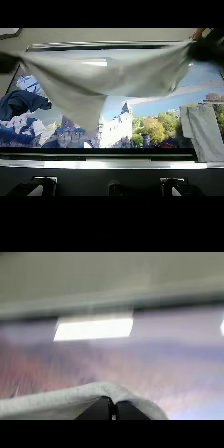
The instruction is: Fold the shirts.
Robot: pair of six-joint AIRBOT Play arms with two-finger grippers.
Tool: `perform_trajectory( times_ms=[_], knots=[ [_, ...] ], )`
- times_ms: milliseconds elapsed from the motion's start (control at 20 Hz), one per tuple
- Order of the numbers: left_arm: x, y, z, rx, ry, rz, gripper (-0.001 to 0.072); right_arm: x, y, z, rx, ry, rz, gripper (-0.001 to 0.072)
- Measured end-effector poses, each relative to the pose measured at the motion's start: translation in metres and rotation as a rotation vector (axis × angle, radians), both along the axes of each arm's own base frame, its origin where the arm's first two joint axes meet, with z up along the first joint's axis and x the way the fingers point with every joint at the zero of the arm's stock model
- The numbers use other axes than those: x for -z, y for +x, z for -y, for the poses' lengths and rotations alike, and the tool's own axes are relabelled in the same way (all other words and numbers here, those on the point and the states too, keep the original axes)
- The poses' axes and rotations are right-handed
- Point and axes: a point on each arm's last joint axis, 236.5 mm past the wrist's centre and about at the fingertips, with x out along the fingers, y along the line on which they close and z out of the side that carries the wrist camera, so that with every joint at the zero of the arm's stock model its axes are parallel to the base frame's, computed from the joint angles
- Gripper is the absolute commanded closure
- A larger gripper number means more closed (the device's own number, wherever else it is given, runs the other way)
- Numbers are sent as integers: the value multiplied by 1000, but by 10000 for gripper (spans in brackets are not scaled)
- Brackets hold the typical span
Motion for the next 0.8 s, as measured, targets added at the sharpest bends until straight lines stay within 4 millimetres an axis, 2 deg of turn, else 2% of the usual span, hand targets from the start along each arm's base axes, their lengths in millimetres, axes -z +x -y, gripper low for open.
perform_trajectory(
  times_ms=[50, 100, 150, 200, 300, 450, 550, 600, 700, 750, 800],
  knots=[
    [-50, -17, 1, -1, -10, 113, 678, -55, -29, 17, 58, -32, 139, 659],
    [-91, -37, 4, 4, -19, 209, 678, -98, -60, 30, 106, -56, 249, 659],
    [-123, -58, 6, 7, -21, 288, 678, -127, -87, 36, 137, -71, 327, 659],
    [-150, -79, 7, 8, -26, 359, 678, -149, -112, 41, 162, -79, 386, 659],
    [-183, -112, 8, 10, -29, 453, 678, -169, -144, 46, 193, -79, 441, 659],
    [-203, -135, 6, 2, -25, 515, 678, -172, -160, 51, 216, -66, 436, 659],
    [-199, -131, 1, -19, -11, 505, 678, -163, -153, 54, 224, -62, 388, 659],
    [-190, -120, -3, -37, 1, 479, 678, -151, -141, 56, 226, -61, 335, 659],
    [-157, -84, -12, -69, 29, 380, 678, -114, -105, 59, 227, -60, 184, 658],
    [-134, -61, -16, -81, 43, 314, 678, -90, -82, 62, 228, -62, 93, 659],
    [-104, -34, -21, -91, 62, 235, 677, -58, -54, 64, 226, -64, -23, 659]
  ],
)
